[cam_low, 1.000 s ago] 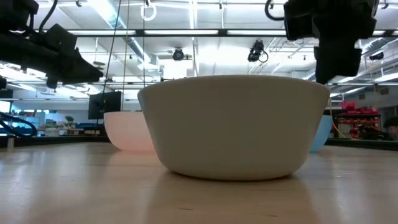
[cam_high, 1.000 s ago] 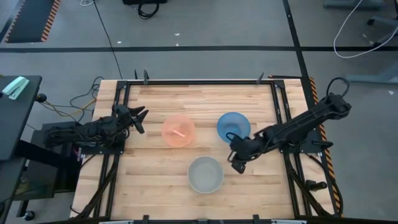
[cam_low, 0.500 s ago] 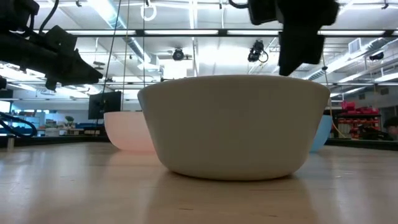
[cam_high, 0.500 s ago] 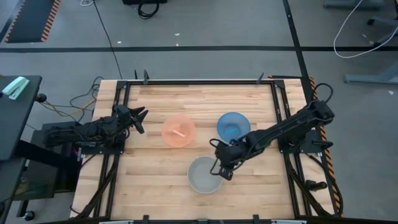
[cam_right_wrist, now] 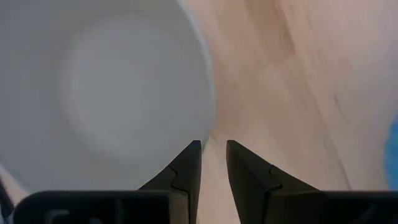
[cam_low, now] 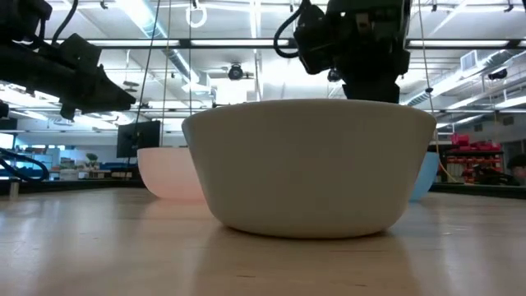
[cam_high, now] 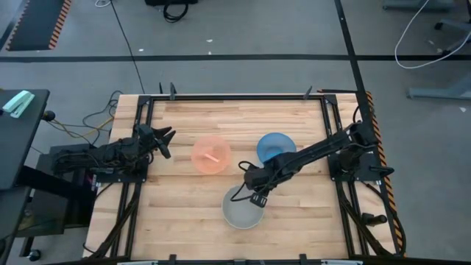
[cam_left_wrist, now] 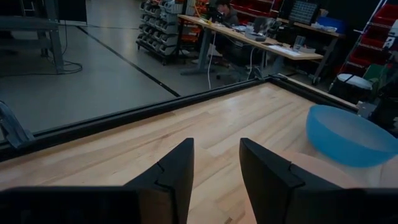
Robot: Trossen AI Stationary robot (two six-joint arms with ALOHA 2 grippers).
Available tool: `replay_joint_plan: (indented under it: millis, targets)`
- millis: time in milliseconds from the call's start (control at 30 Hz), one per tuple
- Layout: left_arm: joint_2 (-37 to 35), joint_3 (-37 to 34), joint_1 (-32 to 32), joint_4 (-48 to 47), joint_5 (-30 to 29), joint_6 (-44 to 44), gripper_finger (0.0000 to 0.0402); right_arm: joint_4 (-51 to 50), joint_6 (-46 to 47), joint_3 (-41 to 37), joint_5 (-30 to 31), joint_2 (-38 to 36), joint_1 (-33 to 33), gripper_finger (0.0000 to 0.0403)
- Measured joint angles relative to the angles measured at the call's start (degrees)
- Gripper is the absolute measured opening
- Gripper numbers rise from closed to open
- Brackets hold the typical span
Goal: Nest bowls inside each other
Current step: Stack the gray bowl on top of the blue bowl
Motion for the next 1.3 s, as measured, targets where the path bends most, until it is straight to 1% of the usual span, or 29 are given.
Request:
replay_joint_plan:
  millis: [167,300,433,667,833,967,1133,1200,1300]
  targets:
    - [0.5,0.0,0.0,0.0,0.1,0.0,0.0141,-0.3,0.2,0.0,-0.4,0.6,0.1,0.0083]
    - [1.4,-0.1,0.0,-0.1,0.2,0.0,0.0136,-0.2,0.1,-0.2,-0.4,1.2,0.0,0.0083]
    - [3.1,-0.1,0.0,-0.1,0.2,-0.6,0.0134,0.3,0.0,-0.2,-0.4,1.6,0.1,0.0083]
    - [6.5,-0.1,0.0,-0.1,0.1,-1.5,0.0141,0.5,0.0,-0.2,-0.9,3.9,0.2,0.0083]
    - [8.1,-0.1,0.0,-0.1,0.0,-1.9,0.0135,0.4,-1.3,-0.2,-1.1,5.5,0.2,0.0082]
    - [8.3,-0.1,0.0,0.0,0.0,-1.9,0.0134,0.8,-2.4,-0.2,-0.5,4.9,0.1,0.0063]
    - [8.3,-0.1,0.0,0.1,0.0,-1.9,0.0136,1.7,-4.8,-0.1,-1.0,4.3,-0.2,0.0013]
    - [8.2,-0.1,0.0,0.2,0.0,-1.9,0.0133,1.9,-5.4,0.0,-0.9,4.3,-0.3,0.001]
    - [8.2,-0.1,0.0,0.2,0.0,-2.6,0.0128,1.9,-6.4,-0.1,-0.9,4.3,-0.7,0.0014]
